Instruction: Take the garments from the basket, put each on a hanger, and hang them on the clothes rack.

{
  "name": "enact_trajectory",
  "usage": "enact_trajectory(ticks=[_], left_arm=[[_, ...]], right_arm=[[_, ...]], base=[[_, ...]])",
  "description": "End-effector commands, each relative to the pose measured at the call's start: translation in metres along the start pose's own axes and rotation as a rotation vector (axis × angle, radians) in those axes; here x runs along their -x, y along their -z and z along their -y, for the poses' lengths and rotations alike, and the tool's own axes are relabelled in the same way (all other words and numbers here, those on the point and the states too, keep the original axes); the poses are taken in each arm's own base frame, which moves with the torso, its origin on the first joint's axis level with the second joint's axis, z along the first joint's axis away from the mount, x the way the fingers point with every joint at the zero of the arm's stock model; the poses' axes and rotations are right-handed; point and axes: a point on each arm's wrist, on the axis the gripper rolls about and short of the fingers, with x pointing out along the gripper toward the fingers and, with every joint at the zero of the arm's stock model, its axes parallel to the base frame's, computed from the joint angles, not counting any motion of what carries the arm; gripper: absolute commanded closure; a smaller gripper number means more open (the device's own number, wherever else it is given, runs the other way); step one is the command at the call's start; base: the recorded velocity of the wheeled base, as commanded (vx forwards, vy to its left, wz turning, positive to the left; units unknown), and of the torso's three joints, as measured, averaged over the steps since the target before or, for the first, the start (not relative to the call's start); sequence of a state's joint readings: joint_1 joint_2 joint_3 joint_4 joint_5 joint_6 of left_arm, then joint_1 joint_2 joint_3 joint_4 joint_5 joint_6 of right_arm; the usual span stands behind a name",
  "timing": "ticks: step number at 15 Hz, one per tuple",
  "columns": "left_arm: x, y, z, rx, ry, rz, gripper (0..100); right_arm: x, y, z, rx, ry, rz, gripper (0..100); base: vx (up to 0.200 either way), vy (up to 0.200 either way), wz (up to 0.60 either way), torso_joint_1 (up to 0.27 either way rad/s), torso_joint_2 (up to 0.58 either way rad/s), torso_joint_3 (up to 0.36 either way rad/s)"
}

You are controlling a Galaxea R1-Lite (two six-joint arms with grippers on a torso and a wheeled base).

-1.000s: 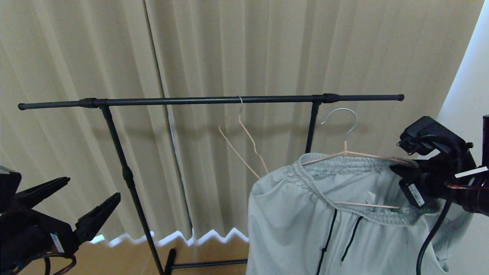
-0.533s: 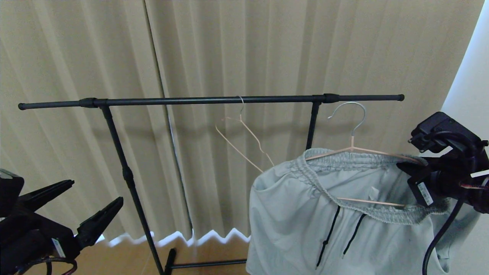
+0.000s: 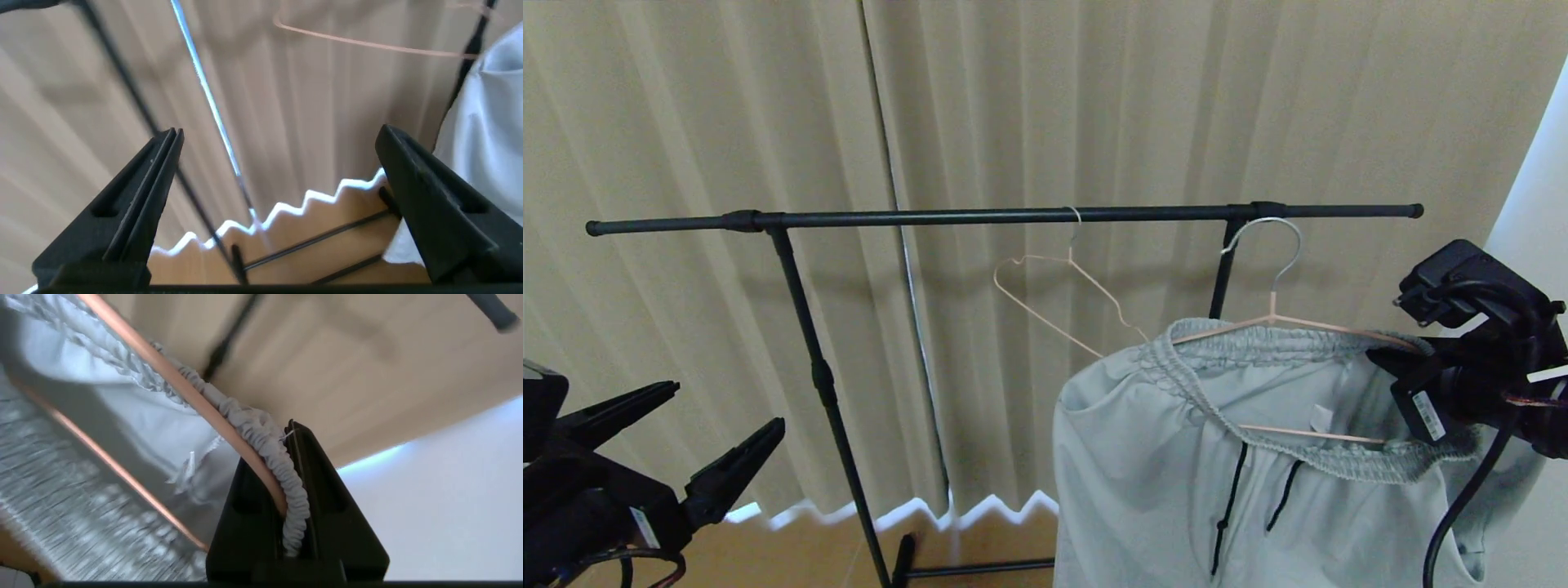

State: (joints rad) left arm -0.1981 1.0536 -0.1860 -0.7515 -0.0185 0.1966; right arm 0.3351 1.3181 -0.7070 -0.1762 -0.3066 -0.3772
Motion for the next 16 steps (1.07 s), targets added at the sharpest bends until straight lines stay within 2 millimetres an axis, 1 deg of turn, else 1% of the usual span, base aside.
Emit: enact_trajectory(ticks=[1,6,11,13,14,16], left_arm=[[0.0,0.0,0.0,0.0,0.0,-0.002,0],[-0.001,0.0,0.0,0.003,0.0,-0.003,0],[0.0,0.002,0.0,0.002,-0.001,-0.007,0],[0.0,0.001,0.0,0.002,-0.001,-0.004,0],[0.0,0.002,0.0,0.002,-0.001,-0.004,0],[0.0,0.001,0.0,0.004,-0.005,-0.001,0]], right_arm=[[-0.002,0.0,-0.001,0.003,-0.004,-0.005,100],[-0.002,0.0,-0.003,0.007,-0.01,-0.005,100],[-0.001,0.0,-0.006,0.012,-0.023,-0.001,100],[-0.002,-0.001,-0.015,-0.001,-0.06,-0.001,100],[-0.005,-0.003,-0.024,-0.011,-0.093,-0.001,100],[-0.01,-0.006,-0.033,-0.005,-0.125,-0.008,100]], base=[[0.0,0.2,0.0,-0.002,0.0,0.002],[0.0,0.2,0.0,0.003,0.0,0.002],[0.0,0.0,0.0,0.0,0.0,0.0],[0.0,0.0,0.0,0.0,0.0,0.0],[0.0,0.0,0.0,0.0,0.0,0.0],[0.0,0.0,0.0,0.0,0.0,0.0]])
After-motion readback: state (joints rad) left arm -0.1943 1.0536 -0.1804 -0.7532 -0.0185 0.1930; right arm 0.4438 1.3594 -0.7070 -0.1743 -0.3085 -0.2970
